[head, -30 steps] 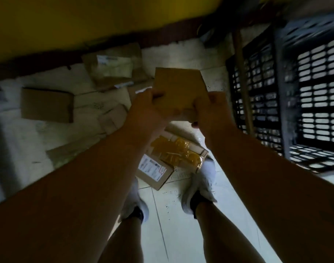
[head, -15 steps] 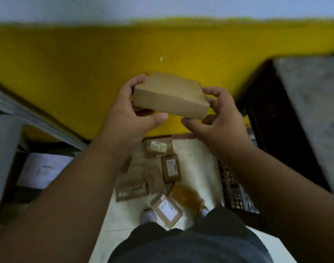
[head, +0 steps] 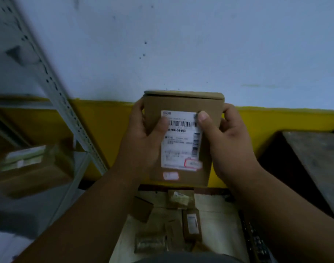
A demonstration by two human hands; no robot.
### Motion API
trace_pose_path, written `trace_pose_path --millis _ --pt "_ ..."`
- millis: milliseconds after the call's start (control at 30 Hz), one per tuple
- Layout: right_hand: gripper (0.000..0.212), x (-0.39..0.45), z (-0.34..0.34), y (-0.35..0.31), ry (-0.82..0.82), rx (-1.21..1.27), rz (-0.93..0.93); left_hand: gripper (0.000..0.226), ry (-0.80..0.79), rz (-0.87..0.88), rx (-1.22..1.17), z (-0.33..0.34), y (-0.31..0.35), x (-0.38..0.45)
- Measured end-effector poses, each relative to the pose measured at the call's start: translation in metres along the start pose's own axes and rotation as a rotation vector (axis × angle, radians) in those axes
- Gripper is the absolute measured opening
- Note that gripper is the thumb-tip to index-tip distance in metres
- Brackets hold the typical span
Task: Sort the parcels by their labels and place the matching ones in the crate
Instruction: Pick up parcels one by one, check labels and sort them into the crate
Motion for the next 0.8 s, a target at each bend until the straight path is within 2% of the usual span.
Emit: trace_pose_path --millis 67,167,267,333,467,600,800 --pt "0.012 -0.001 0.01 -0.017 0.037 0.161 0.059 0.045 -0.037 -0.034 -0.022 -0.006 0.009 -0.001" --pt "0.017 0.004 0.019 -0.039 0.049 0.236 0.061 0.044 -0.039 -0.062 -0.039 -0.017 0.02 -0.003" --pt "0.033 0.001 0.027 -0.042 -0.063 0.135 0.104 0.043 0.094 -0.048 -0.067 -0.029 0.031 -0.003" --pt "0.033 -0.009 0.032 -0.036 -0.126 0.055 0.132 0.03 0.153 -0.046 -0.067 -0.033 0.038 -0.005" --pt "0.027 -0.015 0.024 -0.04 -0.051 -0.019 0.039 0.019 0.1 -0.046 -0.045 -0.03 0.05 -0.011" --pt "0.028 -0.011 0.004 -0.066 0.033 0.056 -0.044 0.015 -0.027 -0.007 -0.072 -0.012 0.064 -0.021" --pt "0.026 -0.022 -0.025 -0.087 0.012 0.148 -0.099 0.016 0.031 0.062 -0.084 0.014 0.085 -0.045"
Point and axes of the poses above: each hand's wrist, its own x-axis towards the middle knuckle, its own z-axis out of the palm, y = z × x, the point moved 3 cm from there along x, towards the middle knuckle, and after that the axes turned 2 degrees about y, right-handed, at the moved point
